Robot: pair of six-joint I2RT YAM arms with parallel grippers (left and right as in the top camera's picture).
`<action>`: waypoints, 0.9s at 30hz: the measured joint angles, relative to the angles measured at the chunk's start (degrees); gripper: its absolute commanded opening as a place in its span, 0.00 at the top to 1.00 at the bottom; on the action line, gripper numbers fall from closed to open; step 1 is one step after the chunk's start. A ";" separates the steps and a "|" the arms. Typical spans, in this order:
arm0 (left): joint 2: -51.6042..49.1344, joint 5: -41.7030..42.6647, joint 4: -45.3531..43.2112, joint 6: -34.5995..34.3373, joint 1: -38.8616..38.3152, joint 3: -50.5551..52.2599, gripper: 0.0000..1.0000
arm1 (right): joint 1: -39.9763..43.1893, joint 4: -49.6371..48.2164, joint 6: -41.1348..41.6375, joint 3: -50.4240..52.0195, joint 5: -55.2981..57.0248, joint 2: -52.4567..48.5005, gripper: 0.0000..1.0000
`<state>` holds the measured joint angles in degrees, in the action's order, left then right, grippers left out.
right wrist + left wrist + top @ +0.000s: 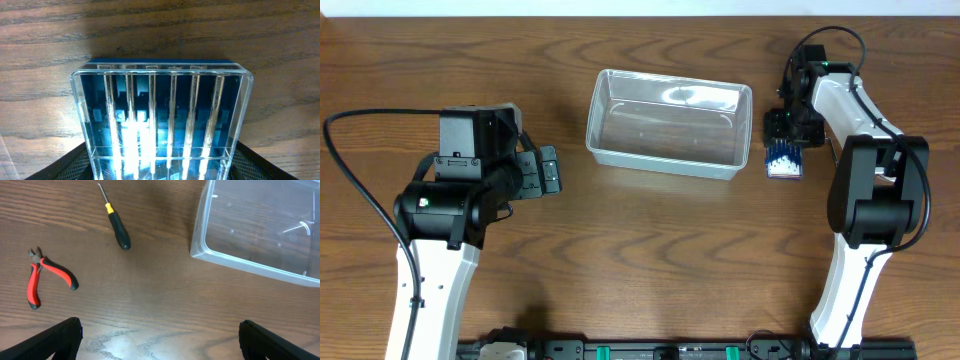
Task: Pack container
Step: 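Carry the case with the right gripper into the clear container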
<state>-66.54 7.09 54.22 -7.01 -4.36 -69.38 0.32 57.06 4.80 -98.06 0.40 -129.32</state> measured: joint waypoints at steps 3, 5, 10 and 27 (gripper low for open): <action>0.00 0.00 0.00 -0.02 0.00 -0.02 0.02 | 0.00 0.04 0.85 -0.09 0.00 0.00 0.99; 0.00 0.00 0.00 -0.02 0.00 -0.02 0.02 | 0.00 0.44 1.36 -0.31 0.02 0.00 0.99; 0.00 0.00 0.02 -0.02 0.00 -0.02 0.01 | 0.00 3.23 3.37 -1.03 0.66 0.98 0.99; 0.00 -0.02 0.02 0.00 0.00 -0.02 0.02 | -12.46 0.31 -17.97 -10.16 -3.98 26.51 0.99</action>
<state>-66.54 7.07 54.24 -7.01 -4.36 -69.41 -12.14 57.36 -13.17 -108.22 -3.57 -102.80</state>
